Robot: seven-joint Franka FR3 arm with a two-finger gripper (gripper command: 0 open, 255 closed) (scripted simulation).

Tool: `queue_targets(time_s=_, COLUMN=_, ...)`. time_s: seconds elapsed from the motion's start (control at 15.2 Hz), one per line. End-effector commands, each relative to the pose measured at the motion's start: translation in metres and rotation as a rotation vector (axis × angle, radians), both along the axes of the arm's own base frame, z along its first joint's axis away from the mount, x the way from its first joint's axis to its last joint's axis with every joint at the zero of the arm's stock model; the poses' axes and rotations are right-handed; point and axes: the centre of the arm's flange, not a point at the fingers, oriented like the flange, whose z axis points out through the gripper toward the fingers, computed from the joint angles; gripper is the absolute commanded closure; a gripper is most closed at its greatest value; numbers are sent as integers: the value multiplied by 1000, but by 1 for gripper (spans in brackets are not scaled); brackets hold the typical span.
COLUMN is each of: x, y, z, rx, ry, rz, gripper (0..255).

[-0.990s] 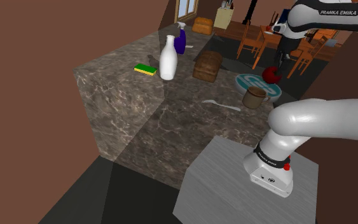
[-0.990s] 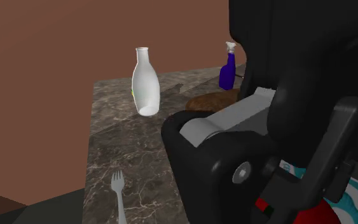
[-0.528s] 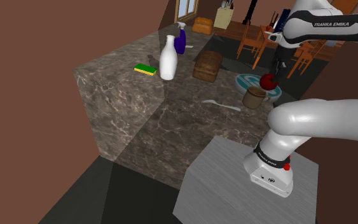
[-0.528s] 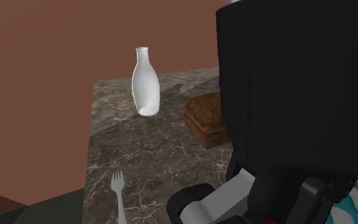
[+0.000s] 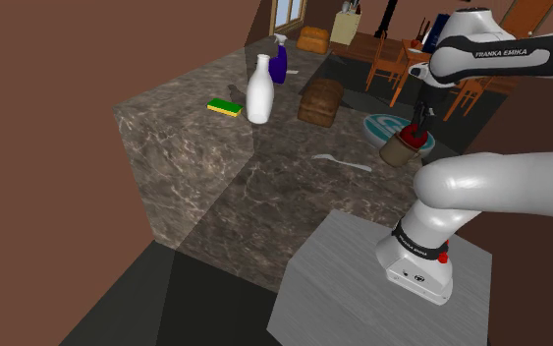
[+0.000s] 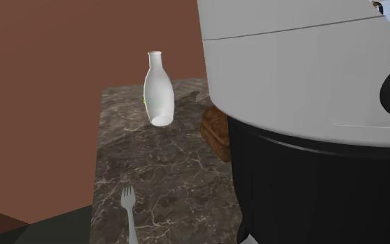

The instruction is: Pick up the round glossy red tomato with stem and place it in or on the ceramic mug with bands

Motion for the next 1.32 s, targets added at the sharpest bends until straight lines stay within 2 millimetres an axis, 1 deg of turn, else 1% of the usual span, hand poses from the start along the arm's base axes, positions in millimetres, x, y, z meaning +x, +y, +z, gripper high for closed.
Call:
queue_targets(time_s=0.0, x=0, y=1, z=-2, rx=1, ry=1, rz=0, gripper=255)
queue_targets(time_s=0.33, x=0, y=1, z=-2, rx=1, ry=1, rz=0, gripper=255)
queue_targets(time_s=0.4, x=0, y=1, z=-2, rx=1, ry=1, rz=0, gripper=0)
queue_targets(time_s=0.73, x=0, y=1, z=-2, rx=1, ry=1, rz=0, gripper=0)
queue_targets(time_s=0.92, x=3, y=7, z=37, rx=1, ry=1, rz=0, gripper=0)
queue_targets(time_s=0.99, x=3, y=8, z=47, rx=1, ry=1, rz=0, gripper=0)
queue_targets(time_s=1.25, x=3, y=8, z=47, rx=1, ry=1, rz=0, gripper=0)
